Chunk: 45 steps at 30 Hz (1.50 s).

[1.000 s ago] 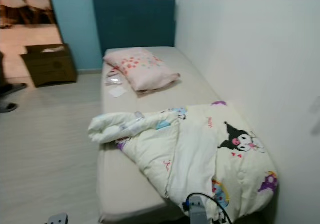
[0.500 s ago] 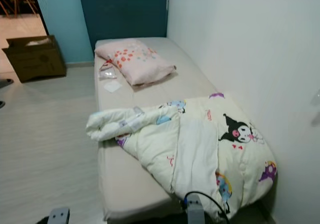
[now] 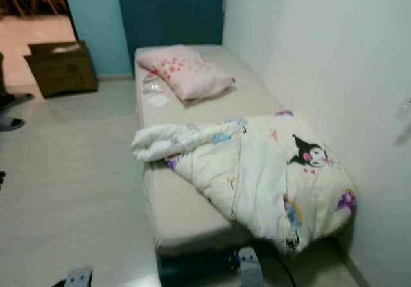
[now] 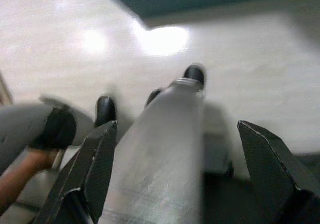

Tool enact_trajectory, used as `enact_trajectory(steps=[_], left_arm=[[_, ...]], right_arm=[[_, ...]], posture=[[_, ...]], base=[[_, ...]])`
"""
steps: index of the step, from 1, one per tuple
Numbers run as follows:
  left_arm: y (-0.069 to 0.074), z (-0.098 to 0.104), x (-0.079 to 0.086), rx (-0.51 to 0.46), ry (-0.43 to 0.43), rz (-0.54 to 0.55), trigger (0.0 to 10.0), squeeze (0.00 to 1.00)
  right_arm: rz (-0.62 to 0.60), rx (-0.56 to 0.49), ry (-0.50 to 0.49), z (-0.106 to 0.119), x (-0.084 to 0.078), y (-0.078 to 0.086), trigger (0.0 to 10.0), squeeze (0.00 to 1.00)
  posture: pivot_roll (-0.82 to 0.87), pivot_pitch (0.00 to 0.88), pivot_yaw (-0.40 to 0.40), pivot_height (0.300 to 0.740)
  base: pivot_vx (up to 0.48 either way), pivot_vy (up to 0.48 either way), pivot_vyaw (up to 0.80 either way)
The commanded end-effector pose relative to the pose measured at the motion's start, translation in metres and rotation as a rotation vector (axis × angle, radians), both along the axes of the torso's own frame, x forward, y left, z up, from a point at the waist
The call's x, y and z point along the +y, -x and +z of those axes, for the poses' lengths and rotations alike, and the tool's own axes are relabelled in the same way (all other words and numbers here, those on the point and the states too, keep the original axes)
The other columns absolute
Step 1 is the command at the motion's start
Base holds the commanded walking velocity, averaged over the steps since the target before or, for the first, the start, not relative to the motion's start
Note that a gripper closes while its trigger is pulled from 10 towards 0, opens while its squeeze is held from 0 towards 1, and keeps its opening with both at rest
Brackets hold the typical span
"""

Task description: Clean up the room

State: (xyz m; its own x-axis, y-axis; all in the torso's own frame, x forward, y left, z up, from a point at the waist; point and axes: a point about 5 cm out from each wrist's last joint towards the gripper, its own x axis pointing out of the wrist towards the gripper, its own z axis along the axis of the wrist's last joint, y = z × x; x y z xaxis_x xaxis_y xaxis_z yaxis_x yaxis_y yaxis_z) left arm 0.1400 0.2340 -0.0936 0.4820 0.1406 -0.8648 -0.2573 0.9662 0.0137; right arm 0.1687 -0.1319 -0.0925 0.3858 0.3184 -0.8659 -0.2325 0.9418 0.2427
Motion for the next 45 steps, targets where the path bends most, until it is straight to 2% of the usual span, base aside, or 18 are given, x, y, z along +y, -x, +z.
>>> enact_trajectory(steps=[1, 4, 8, 12, 15, 22, 34, 37, 45], left_arm=[[-0.002, 0.001, 0.0, -0.007, -0.012, -0.029, 10.0, 0.0], [-0.002, 0.001, 0.0, -0.007, -0.019, -0.042, 10.0, 0.0], [0.0, 0.0, 0.0, -0.003, -0.026, -0.051, 10.0, 0.0], [0.001, 0.0, 0.0, -0.001, -0.03, -0.052, 10.0, 0.0], [0.002, 0.0, 0.0, -0.002, -0.028, -0.045, 10.0, 0.0], [0.003, -0.001, -0.002, 0.0, -0.027, -0.023, 10.0, 0.0], [0.001, -0.001, -0.005, -0.008, -0.016, -0.021, 10.0, 0.0], [0.001, -0.001, -0.005, -0.006, -0.018, -0.026, 10.0, 0.0], [-0.001, -0.001, -0.005, -0.008, -0.021, -0.039, 10.0, 0.0]], right_arm=[[0.035, -0.018, -0.009, 0.003, 0.005, -0.005, 10.0, 0.0], [0.043, -0.016, -0.013, 0.003, 0.005, -0.005, 10.0, 0.0], [0.235, -0.006, 0.007, 0.0, 0.011, 0.003, 10.0, 0.0], [0.29, -0.008, 0.037, 0.0, 0.009, 0.005, 10.0, 0.0], [0.298, -0.008, 0.04, -0.001, 0.01, 0.006, 10.0, 0.0], [0.324, 0.002, 0.058, -0.001, 0.007, 0.007, 10.0, 0.0], [0.246, -0.011, 0.088, -0.002, -0.012, 0.006, 10.0, 0.0], [0.231, -0.012, 0.087, -0.003, -0.014, 0.009, 10.0, 0.0], [0.234, 0.0, 0.06, -0.005, -0.008, 0.015, 10.0, 0.0]], posture=[[0.0, 0.0, -0.085, 0.74], [0.0, 0.0, -0.085, 0.74], [0.0, 0.0, -0.093, 0.74], [0.0, 0.0, -0.096, 0.74], [0.0, 0.0, -0.099, 0.74], [0.0, 0.0, -0.107, 0.74], [0.01, 0.0, -0.108, 0.74], [0.0, 0.0, -0.102, 0.74], [0.0, 0.0, -0.089, 0.74]], base=[[0.0, 0.0, 0.0], [0.0, 0.0, 0.0], [0.0, -0.073, 0.0], [0.0, -0.425, 0.0], [0.0, -0.469, 0.0], [0.0, 0.0, 0.0], [0.0, 0.0, 0.0], [0.0, 0.0, 0.77], [0.0, 0.0, 0.77]])
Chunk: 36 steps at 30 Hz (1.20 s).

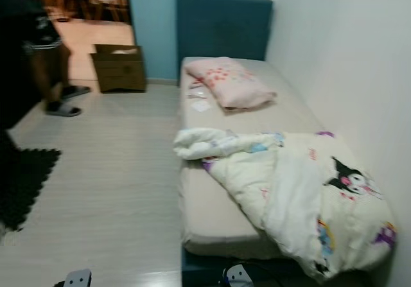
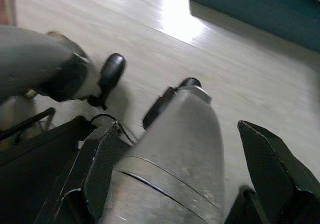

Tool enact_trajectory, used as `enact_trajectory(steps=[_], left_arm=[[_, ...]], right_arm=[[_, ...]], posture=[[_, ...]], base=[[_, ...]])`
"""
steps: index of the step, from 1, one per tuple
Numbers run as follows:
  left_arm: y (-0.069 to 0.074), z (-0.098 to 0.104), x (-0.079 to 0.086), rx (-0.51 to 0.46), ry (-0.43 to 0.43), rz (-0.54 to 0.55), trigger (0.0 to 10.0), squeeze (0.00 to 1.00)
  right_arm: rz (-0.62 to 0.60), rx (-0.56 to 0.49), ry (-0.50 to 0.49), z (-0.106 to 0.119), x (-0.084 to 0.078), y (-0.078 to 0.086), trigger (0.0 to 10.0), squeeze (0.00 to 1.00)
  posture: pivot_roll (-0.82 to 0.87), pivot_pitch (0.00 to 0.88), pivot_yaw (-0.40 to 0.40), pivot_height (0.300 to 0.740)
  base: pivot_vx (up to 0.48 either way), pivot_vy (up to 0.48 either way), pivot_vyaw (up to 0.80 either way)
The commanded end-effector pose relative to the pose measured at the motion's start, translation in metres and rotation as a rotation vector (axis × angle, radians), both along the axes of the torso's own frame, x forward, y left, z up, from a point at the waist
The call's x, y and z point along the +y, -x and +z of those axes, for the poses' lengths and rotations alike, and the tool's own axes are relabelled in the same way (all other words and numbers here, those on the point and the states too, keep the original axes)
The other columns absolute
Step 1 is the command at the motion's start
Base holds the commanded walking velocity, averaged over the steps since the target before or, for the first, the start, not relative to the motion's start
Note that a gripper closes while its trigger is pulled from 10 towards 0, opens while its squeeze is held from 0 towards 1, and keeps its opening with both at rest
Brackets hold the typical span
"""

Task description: Clean up the room

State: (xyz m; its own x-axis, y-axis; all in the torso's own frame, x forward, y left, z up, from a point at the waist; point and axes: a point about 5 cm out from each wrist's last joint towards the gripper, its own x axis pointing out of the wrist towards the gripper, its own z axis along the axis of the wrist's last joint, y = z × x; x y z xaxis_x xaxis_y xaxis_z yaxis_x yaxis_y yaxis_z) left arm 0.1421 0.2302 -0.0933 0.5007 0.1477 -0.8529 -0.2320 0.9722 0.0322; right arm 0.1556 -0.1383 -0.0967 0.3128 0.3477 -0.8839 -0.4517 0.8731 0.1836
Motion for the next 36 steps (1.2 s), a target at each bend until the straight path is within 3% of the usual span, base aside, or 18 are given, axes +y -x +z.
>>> enact_trajectory(steps=[1, 11, 36], left_arm=[[0.001, -0.001, -0.001, 0.009, 0.002, -0.016, 10.0, 0.0], [0.0, -0.001, -0.003, 0.004, 0.007, -0.04, 10.0, 0.0], [0.005, -0.003, -0.006, 0.004, 0.018, -0.038, 10.0, 0.0]], right_arm=[[-0.008, 0.009, -0.009, -0.001, 0.0, 0.003, 10.0, 0.0], [0.014, 0.057, 0.06, -0.007, -0.009, 0.018, 10.0, 0.0], [0.136, 0.029, 0.101, -0.004, 0.001, 0.007, 10.0, 0.0]], posture=[[0.0, 0.0, -0.089, 0.74], [-0.01, 0.0, -0.091, 0.74], [0.03, 0.0, -0.125, 0.74]], base=[[0.0, 0.0, 0.77], [0.0, 0.0, 0.15], [0.241, 0.0, 0.11]])
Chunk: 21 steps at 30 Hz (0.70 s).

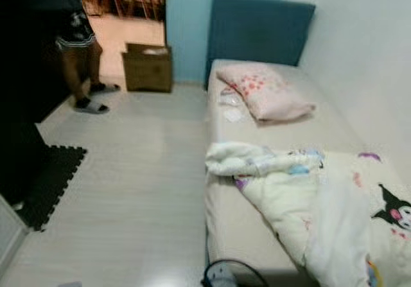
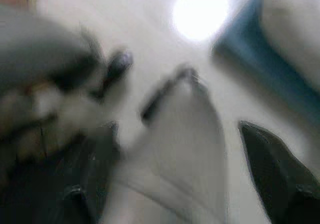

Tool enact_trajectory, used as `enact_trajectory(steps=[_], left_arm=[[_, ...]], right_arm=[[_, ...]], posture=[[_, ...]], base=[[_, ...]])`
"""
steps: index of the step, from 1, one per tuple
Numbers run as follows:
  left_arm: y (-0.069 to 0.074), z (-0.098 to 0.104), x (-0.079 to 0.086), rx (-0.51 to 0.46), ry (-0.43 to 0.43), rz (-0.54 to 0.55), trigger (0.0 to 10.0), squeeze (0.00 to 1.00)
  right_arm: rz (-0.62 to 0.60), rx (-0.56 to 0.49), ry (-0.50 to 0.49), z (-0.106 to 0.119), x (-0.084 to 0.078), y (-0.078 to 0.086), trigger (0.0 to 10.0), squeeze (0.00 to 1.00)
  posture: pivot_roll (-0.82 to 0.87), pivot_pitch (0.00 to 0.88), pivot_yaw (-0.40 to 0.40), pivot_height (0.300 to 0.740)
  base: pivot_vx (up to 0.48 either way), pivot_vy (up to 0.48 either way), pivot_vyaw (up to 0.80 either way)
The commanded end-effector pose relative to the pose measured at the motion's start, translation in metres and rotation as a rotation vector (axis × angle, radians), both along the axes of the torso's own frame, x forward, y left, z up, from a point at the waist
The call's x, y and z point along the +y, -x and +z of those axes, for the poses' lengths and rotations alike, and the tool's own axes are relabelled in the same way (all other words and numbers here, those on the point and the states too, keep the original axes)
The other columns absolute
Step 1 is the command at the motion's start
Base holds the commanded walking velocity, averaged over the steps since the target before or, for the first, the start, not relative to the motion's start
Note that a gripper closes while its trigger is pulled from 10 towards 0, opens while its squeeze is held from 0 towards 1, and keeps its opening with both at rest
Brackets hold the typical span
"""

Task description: Clean up the room

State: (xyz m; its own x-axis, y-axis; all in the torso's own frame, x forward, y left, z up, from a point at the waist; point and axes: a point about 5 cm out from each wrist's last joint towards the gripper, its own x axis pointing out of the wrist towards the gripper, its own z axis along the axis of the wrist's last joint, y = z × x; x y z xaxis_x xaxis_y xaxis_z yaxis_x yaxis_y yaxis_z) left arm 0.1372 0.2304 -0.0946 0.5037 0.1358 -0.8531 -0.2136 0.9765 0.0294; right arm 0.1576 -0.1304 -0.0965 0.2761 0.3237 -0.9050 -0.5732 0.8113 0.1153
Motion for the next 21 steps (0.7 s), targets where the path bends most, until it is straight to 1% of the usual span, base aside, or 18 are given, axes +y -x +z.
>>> enact_trajectory(steps=[1, 5, 14, 21], left_arm=[[0.0016, -0.0019, -0.0064, 0.005, 0.016, -0.016, 10.0, 0.0], [0.0049, -0.0032, -0.0074, 0.01, 0.019, -0.007, 10.0, 0.0], [0.0094, -0.0049, -0.0088, 0.016, 0.024, 0.008, 10.0, 0.0], [0.0105, -0.0053, -0.0089, 0.017, 0.025, 0.009, 10.0, 0.0]], right_arm=[[0.015, 0.04, 0.041, -0.0037, -0.0066, 0.0083, 10.0, 0.0], [0.03, 0.046, 0.037, -0.0021, -0.0077, 0.0047, 10.0, 0.0], [0.05, 0.047, 0.024, -0.0012, -0.008, 0.0035, 10.0, 0.0], [0.046, 0.037, 0.018, -0.0008, -0.0077, 0.0027, 10.0, 0.0]], posture=[[0.03, 0.0, -0.129, 0.74], [0.04, 0.0, -0.142, 0.74], [0.06, 0.0, -0.159, 0.74], [0.06, 0.0, -0.158, 0.74]], base=[[0.262, 0.0, 0.0], [0.262, 0.0, 0.0], [0.264, 0.0, 0.0], [0.267, 0.0, 0.77]])
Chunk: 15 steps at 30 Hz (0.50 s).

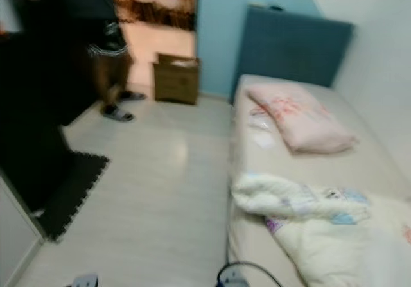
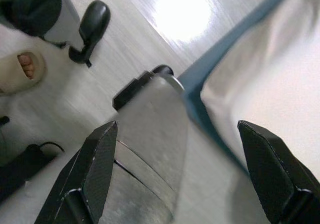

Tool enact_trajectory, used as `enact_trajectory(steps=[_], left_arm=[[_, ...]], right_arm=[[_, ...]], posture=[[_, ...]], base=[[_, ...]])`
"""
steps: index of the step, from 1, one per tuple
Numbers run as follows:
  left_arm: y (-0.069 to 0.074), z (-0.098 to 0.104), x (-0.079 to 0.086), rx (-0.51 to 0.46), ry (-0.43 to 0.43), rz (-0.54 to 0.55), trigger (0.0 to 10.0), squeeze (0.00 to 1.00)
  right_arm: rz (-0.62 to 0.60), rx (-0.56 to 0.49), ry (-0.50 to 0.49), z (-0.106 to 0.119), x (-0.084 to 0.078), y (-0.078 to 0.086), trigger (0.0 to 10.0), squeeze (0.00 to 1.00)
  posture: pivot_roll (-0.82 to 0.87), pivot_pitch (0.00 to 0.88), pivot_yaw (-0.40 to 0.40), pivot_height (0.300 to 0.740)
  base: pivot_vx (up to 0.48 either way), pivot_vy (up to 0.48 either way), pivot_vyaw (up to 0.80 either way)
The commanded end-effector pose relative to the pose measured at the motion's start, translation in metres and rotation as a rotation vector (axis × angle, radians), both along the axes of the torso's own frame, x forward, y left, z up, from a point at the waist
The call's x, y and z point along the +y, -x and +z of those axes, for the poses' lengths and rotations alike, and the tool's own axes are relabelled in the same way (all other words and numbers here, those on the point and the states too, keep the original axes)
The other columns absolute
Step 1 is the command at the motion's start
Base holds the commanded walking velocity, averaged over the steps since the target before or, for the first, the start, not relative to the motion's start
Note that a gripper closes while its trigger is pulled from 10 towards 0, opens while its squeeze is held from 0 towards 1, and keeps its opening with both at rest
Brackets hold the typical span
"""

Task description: Clean up the room

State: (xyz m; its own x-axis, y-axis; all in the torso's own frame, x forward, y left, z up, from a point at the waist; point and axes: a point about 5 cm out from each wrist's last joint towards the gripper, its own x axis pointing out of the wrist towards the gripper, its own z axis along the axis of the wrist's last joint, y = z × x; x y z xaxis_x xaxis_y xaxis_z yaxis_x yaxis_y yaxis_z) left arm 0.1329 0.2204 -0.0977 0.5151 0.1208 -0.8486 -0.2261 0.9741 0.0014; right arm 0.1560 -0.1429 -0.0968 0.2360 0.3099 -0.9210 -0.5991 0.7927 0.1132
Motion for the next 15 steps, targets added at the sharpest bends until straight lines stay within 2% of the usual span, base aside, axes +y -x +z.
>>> enact_trajectory(steps=[1, 15], left_arm=[[0.006, -0.002, 0.001, 0.032, -0.001, -0.006, 10.0, 0.0], [-0.001, 0.001, 0.004, 0.025, -0.011, -0.03, 10.0, 0.0]], right_arm=[[0.006, 0.01, -0.007, -0.001, 0.004, 0.002, 10.0, 0.0], [-0.087, 0.019, 0.047, -0.004, -0.006, 0.007, 10.0, 0.0]], posture=[[0.06, 0.0, -0.156, 0.74], [0.03, 0.0, -0.128, 0.74]], base=[[0.262, 0.0, 0.0], [0.267, 0.0, 0.0]])
